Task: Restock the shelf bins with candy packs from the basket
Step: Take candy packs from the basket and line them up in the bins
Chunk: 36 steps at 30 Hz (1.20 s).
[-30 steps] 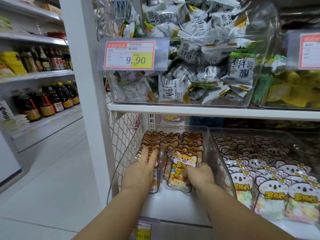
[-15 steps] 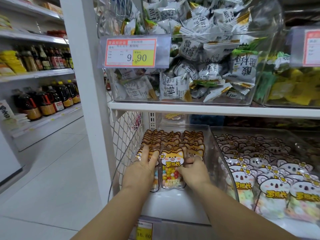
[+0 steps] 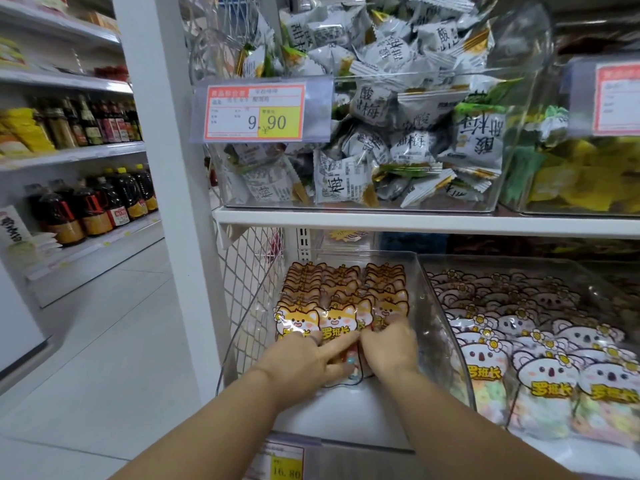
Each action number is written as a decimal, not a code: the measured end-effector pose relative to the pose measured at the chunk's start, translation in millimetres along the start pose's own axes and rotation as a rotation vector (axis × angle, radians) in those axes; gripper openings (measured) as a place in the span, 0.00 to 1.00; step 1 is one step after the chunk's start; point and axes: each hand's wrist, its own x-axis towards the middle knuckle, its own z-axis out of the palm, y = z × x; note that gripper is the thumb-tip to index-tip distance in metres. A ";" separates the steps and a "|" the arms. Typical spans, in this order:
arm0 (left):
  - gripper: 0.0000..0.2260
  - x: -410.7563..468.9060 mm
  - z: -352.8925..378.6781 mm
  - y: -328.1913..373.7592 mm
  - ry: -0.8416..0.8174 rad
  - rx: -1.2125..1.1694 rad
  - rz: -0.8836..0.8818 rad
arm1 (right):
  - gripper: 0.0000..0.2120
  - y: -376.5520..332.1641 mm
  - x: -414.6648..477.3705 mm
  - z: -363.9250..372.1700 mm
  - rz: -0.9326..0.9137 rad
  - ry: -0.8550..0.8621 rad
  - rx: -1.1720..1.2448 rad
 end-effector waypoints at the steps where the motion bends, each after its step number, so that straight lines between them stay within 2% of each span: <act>1: 0.27 -2.3 -3.5 -1.3 -0.017 0.005 0.016 | 0.22 -2.0 -0.4 -0.8 -0.016 0.012 -0.003; 6: 0.24 -10.3 0.4 -8.9 -0.033 0.078 0.113 | 0.14 -8.0 -5.7 -11.4 -0.163 -0.146 -0.053; 8: 0.23 -8.9 2.9 -9.6 -0.037 0.090 0.116 | 0.17 -8.5 -5.7 -12.3 -0.219 -0.204 -0.082; 11: 0.24 -6.7 4.4 -9.4 -0.046 0.106 0.108 | 0.28 -6.9 -6.0 -10.2 -0.227 -0.335 -0.103; 13: 0.24 -7.1 3.3 -8.2 -0.063 0.113 0.098 | 0.35 -5.2 -7.6 -7.6 -0.246 -0.310 -0.219; 16: 0.25 -7.1 2.4 -6.8 -0.077 0.124 0.078 | 0.37 -3.1 -13.0 -7.5 -0.230 -0.177 -0.350; 22: 0.24 -4.9 5.0 -7.3 -0.049 0.120 0.056 | 0.39 -1.0 -29.7 -12.3 -0.237 -0.216 -0.686; 24: 0.24 -5.1 4.8 -7.5 -0.030 0.130 0.063 | 0.40 2.4 -29.9 -18.7 -0.281 -0.243 -0.840; 26: 0.23 -5.1 4.4 -8.0 -0.023 0.135 0.072 | 0.37 3.8 -26.9 -25.0 -0.346 -0.257 -0.971; 28: 0.23 -5.0 4.2 -8.5 -0.014 0.141 0.082 | 0.29 -1.5 -23.1 -26.5 -0.347 -0.271 -0.922; 31: 0.22 -4.6 3.8 -8.5 -0.014 0.139 0.084 | 0.12 -10.1 -14.9 -19.3 -0.242 -0.215 -0.625; 32: 0.22 -4.8 3.7 -8.4 -0.017 0.134 0.085 | 0.12 -11.1 -14.5 -15.6 -0.202 -0.180 -0.547; 35: 0.24 -5.2 0.7 -8.1 -0.016 0.135 0.096 | 0.23 -8.3 -11.3 -5.5 -0.063 -0.101 -0.338; 36: 0.25 -5.1 0.1 -8.2 -0.008 0.134 0.102 | 0.23 -7.4 -9.5 -4.2 -0.041 -0.102 -0.311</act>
